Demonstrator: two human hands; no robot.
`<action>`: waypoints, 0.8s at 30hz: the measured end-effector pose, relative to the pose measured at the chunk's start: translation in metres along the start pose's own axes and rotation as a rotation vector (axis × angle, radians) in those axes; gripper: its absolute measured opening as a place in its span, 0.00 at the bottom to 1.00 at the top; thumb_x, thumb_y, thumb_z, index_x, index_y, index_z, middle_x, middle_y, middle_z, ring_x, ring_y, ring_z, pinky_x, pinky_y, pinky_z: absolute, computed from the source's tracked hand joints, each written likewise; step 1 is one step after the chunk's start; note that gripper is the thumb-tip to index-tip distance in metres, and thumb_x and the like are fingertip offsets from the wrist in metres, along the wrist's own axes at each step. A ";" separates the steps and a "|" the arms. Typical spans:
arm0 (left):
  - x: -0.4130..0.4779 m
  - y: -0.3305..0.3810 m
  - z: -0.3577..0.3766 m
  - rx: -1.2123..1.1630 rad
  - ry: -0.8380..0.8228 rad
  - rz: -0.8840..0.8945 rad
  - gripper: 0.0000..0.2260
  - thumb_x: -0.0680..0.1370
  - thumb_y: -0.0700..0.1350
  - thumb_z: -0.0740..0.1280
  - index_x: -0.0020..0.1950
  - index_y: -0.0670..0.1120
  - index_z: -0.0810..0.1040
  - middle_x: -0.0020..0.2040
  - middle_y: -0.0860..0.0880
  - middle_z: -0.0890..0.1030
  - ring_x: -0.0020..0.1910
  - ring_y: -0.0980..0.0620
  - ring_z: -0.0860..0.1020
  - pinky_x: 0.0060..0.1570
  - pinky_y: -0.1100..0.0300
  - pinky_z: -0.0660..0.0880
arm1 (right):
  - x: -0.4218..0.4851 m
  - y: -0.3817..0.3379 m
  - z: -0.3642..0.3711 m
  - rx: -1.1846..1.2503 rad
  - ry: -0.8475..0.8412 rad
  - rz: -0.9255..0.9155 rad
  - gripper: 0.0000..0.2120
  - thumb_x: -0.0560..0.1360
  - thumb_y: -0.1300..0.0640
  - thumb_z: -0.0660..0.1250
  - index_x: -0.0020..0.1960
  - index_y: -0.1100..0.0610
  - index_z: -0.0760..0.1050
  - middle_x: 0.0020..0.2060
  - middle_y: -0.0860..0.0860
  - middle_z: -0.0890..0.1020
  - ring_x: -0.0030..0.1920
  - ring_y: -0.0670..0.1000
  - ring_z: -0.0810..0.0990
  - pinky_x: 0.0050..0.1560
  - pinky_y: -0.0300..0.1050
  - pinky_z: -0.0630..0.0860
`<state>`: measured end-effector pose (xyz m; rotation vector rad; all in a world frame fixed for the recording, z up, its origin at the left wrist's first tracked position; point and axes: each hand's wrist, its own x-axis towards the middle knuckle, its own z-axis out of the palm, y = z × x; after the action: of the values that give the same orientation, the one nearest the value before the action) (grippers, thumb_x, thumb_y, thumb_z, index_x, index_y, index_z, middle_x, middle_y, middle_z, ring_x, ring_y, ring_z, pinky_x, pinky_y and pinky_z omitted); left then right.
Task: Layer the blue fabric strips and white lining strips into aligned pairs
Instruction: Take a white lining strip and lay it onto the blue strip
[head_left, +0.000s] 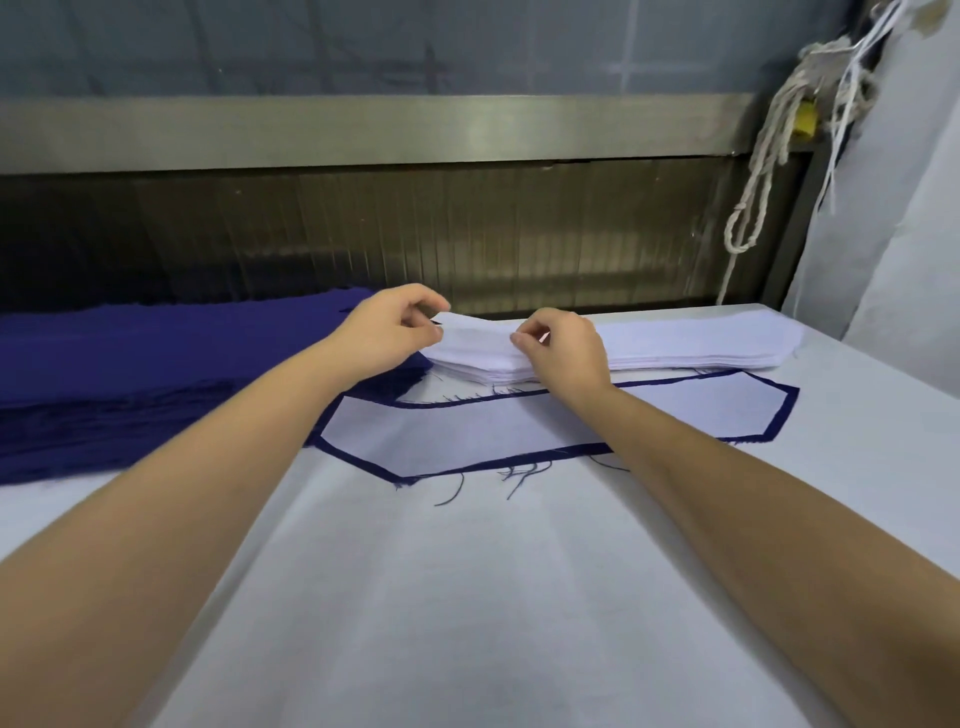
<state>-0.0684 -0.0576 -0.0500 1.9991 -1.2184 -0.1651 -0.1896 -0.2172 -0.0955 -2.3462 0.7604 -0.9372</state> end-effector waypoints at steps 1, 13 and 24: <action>0.001 0.004 0.005 -0.030 -0.009 0.001 0.12 0.78 0.42 0.64 0.61 0.51 0.73 0.47 0.48 0.82 0.49 0.52 0.79 0.50 0.59 0.73 | 0.000 0.000 0.000 0.028 0.005 -0.002 0.05 0.76 0.55 0.65 0.45 0.55 0.79 0.43 0.48 0.80 0.45 0.51 0.77 0.42 0.42 0.70; 0.033 0.046 0.057 -0.385 0.042 -0.319 0.24 0.81 0.59 0.48 0.72 0.49 0.63 0.59 0.48 0.71 0.42 0.52 0.79 0.38 0.61 0.76 | -0.010 -0.011 -0.002 -0.027 0.083 -0.088 0.10 0.78 0.51 0.63 0.53 0.50 0.81 0.38 0.51 0.81 0.44 0.54 0.77 0.41 0.45 0.71; 0.026 0.025 0.050 -0.753 0.365 -0.336 0.07 0.81 0.44 0.61 0.54 0.41 0.75 0.42 0.48 0.77 0.40 0.53 0.79 0.46 0.63 0.78 | -0.011 -0.005 -0.004 0.300 0.146 0.072 0.15 0.80 0.54 0.55 0.63 0.52 0.74 0.45 0.52 0.82 0.49 0.53 0.79 0.52 0.47 0.74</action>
<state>-0.0953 -0.1121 -0.0612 1.4556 -0.4694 -0.3481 -0.1979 -0.2072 -0.0947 -1.9968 0.7008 -1.1162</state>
